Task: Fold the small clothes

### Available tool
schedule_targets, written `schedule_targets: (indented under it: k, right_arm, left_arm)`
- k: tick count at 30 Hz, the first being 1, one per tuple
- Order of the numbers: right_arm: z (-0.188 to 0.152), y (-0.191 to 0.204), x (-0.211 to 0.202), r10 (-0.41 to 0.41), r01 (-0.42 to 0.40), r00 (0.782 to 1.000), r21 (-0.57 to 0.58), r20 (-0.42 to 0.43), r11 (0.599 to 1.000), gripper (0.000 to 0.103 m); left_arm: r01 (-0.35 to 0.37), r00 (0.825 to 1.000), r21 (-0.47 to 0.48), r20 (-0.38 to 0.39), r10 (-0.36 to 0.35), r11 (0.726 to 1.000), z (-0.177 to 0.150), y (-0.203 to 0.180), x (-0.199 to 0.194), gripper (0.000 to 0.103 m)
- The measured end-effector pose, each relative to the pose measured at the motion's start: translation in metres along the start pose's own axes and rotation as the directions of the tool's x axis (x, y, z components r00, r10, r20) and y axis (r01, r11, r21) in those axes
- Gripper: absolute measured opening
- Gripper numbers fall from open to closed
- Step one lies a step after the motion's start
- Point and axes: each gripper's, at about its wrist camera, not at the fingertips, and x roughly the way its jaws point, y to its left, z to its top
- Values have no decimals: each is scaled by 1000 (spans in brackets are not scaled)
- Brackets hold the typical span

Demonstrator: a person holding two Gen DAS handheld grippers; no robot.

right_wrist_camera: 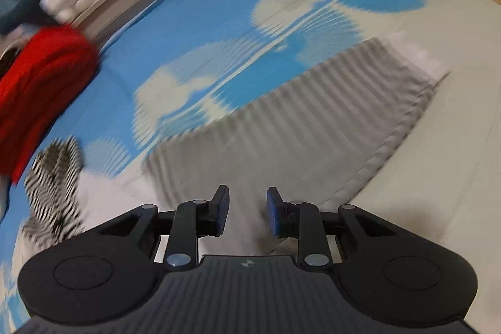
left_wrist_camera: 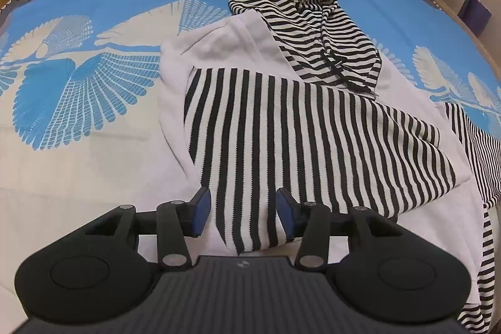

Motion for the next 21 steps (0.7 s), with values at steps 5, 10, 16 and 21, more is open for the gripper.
schedule_targets:
  k: [5, 10, 16, 21]
  right_arm:
    - [27, -65, 5, -63, 57, 997, 118, 45, 991, 27]
    - [32, -106, 23, -90, 82, 996, 221, 23, 972, 27]
    - [32, -129, 47, -91, 83, 996, 315, 11, 946, 27]
    - [37, -138, 54, -92, 61, 993, 359, 70, 931, 27]
  left_arm:
    - [29, 1000, -15, 2, -29, 999, 0, -2, 0, 51]
    - [42, 999, -13, 0, -42, 999, -1, -6, -1, 51]
    - [47, 999, -5, 4, -47, 999, -2, -6, -3, 51]
    - [45, 999, -7, 4, -45, 999, -1, -3, -3, 51]
